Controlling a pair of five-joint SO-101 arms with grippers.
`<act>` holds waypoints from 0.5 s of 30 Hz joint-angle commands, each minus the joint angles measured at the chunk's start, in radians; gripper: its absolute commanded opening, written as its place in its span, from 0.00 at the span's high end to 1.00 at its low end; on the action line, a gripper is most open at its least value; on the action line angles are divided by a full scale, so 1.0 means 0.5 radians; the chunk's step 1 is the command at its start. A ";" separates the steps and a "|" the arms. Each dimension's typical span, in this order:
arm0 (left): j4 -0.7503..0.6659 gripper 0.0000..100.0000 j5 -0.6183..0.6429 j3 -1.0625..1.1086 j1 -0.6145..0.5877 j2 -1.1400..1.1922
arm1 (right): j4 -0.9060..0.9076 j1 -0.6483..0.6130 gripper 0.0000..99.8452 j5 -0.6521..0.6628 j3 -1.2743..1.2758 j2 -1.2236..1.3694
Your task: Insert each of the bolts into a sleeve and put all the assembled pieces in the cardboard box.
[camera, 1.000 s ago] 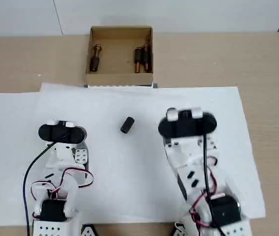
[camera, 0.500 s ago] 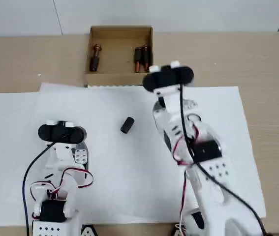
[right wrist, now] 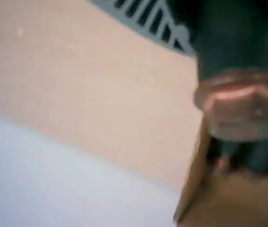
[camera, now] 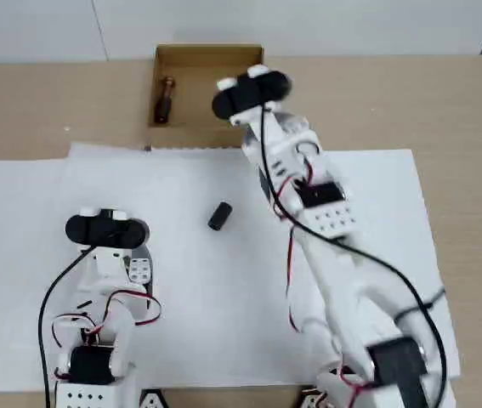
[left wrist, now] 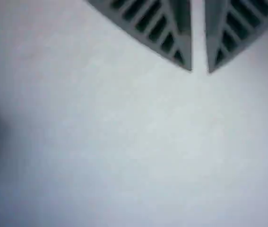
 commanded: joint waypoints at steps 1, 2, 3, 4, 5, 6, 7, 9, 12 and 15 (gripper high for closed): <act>0.000 0.99 -0.009 -0.014 -0.003 -0.021 | -0.262 0.008 1.00 0.086 -0.344 0.186; 0.000 0.99 -0.009 -0.014 -0.003 -0.021 | -0.339 0.008 1.00 0.107 -0.408 0.262; 0.003 0.99 -0.009 -0.014 -0.003 -0.021 | -0.407 0.008 1.00 0.141 -0.470 0.342; 0.003 0.99 -0.009 -0.014 -0.003 -0.021 | -0.474 0.008 1.00 0.187 -0.531 0.425; 0.003 0.99 -0.009 -0.011 -0.003 -0.021 | -0.526 0.008 1.00 0.255 -0.586 0.511; 0.003 0.99 -0.009 -0.011 0.000 -0.021 | -0.572 0.008 1.00 0.325 -0.644 0.597; 0.003 0.99 -0.009 -0.011 0.000 -0.021 | -0.615 0.005 1.00 0.396 -0.694 0.686; 0.003 0.99 -0.009 -0.011 0.000 -0.021 | -0.717 0.005 1.00 0.488 -0.798 0.848; 0.003 0.99 -0.009 -0.011 0.000 -0.021 | -0.806 0.002 1.00 0.559 -0.945 1.079; 0.003 0.99 -0.006 -0.011 -0.003 -0.021 | -0.827 -0.020 0.99 0.654 -1.062 1.266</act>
